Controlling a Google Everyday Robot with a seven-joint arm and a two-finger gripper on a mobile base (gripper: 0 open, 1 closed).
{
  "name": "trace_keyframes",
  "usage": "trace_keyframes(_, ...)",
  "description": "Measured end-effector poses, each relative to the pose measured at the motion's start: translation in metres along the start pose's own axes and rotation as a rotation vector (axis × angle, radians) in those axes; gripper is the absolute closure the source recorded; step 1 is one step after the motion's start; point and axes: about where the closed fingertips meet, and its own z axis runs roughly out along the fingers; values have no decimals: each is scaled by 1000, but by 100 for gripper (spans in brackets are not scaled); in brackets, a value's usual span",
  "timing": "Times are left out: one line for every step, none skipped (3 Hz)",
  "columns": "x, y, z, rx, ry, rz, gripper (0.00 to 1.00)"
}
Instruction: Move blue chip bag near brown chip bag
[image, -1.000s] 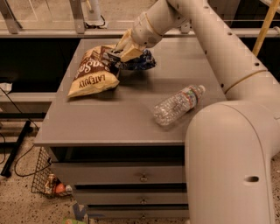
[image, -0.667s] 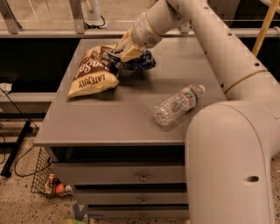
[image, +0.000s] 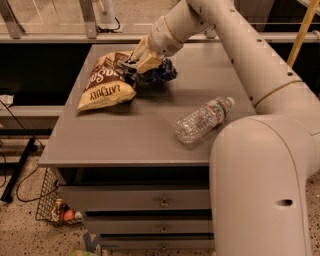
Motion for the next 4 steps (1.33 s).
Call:
trace_keyframes(0, 0, 4, -4, -2, 0, 12)
trace_keyframes(-2, -1, -6, 2, 28, -6, 0)
trace_keyframes(-1, 2, -54, 30, 131, 4, 0)
trace_keyframes(7, 15, -134, 113, 257, 58, 0)
